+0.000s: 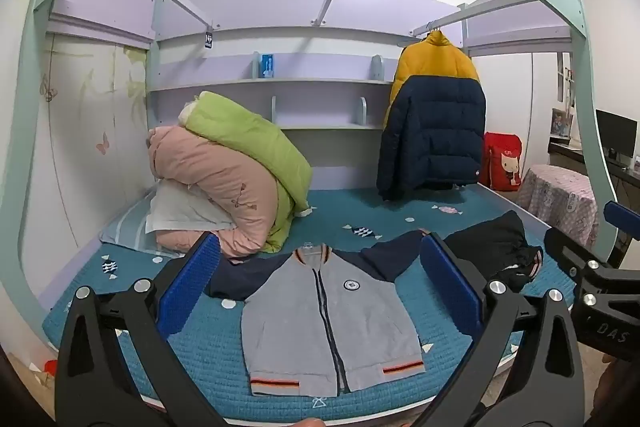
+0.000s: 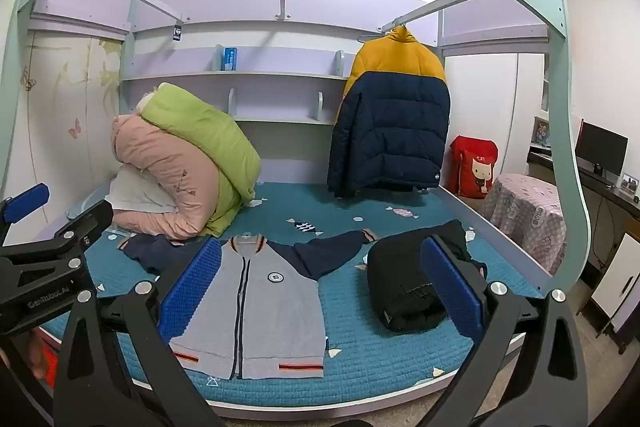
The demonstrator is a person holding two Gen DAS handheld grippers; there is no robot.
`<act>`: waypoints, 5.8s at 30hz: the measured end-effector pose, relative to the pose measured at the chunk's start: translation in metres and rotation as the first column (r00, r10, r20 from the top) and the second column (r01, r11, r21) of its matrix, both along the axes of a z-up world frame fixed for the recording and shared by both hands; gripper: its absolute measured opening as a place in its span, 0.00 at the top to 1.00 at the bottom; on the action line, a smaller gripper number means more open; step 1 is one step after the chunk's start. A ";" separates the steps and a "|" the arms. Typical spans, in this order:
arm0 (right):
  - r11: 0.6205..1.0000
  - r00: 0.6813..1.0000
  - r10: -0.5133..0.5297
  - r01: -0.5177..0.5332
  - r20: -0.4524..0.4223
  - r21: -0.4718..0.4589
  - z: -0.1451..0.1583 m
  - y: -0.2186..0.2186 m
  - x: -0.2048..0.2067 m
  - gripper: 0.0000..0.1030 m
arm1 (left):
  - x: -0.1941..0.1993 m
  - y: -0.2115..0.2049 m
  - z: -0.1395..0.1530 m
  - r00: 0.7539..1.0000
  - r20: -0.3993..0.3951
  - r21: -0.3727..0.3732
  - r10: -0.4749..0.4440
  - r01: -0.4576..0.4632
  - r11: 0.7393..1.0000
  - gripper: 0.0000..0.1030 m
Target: Fold large clothes
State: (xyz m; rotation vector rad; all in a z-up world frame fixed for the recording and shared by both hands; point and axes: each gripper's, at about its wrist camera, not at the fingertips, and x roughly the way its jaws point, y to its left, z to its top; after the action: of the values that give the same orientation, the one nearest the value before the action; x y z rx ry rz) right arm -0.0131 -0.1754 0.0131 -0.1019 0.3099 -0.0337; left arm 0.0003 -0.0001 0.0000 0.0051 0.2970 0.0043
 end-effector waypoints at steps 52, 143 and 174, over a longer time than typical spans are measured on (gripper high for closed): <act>1.000 1.000 0.005 -0.004 -0.008 0.026 -0.003 0.006 0.005 0.07 | -0.002 -0.006 0.005 0.999 0.026 0.000 -0.027 0.027 1.000 0.03; 0.959 0.742 0.261 -0.273 -0.617 0.077 -0.317 0.185 0.339 0.07 | 0.332 0.346 -0.393 0.677 -0.735 -0.267 0.028 -0.327 0.906 0.03; 0.946 0.741 0.322 -0.275 -0.589 0.171 -0.384 0.240 0.437 0.07 | 0.520 0.555 -0.434 0.724 -0.689 -0.571 -0.011 -0.533 0.625 0.49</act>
State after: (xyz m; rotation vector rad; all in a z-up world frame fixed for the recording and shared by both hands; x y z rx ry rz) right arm 0.4241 0.0648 -0.3706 -0.0867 0.9487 0.3435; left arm 0.5202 0.5549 -0.4342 -0.9078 0.9907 0.2062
